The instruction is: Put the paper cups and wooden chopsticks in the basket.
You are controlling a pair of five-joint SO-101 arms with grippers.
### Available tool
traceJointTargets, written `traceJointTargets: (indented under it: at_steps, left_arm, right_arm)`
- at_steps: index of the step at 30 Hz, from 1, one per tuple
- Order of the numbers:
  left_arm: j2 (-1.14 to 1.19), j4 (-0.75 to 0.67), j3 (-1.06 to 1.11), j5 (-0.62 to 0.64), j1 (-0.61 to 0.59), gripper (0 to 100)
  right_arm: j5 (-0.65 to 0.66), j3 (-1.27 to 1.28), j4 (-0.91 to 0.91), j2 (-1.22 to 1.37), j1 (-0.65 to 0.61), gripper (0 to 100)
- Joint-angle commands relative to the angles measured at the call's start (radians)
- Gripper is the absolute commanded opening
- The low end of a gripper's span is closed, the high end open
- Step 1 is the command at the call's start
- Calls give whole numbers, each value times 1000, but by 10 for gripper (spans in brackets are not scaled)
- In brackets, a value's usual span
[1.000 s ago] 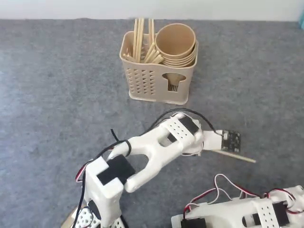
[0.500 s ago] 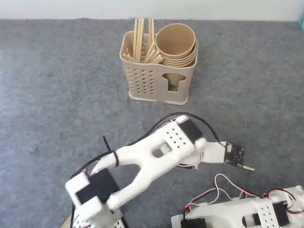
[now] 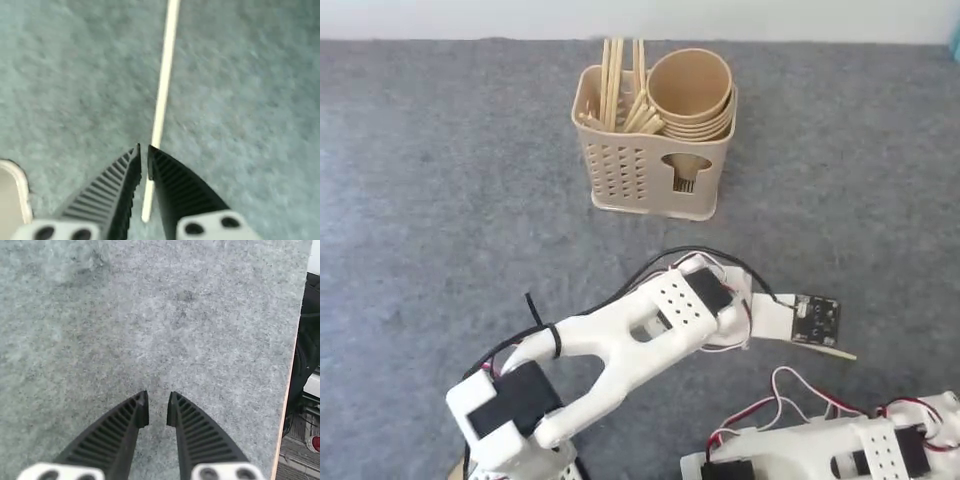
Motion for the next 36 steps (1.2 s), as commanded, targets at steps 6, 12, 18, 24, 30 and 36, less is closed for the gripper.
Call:
traceJointTargets:
  at_steps: [6,12,18,24,30,36]
  left_arm:
    - [173,-63,-147,132,-17,187]
    - [321,35,-297,133,-17,186]
    - [410,64,-406,135,-25,103]
    - [477,143,-483,130,6,11]
    - [494,247,-516,129,8,12]
    - [465,371,-533,133,58,12]
  right_arm:
    - [14,18,7,-15,5,76]
    - [14,18,7,-13,5,76]
    - [14,18,7,-12,5,76]
    - [15,18,4,-19,13,76]
    - [51,18,-4,-21,31,76]
    - [48,18,5,-21,30,76]
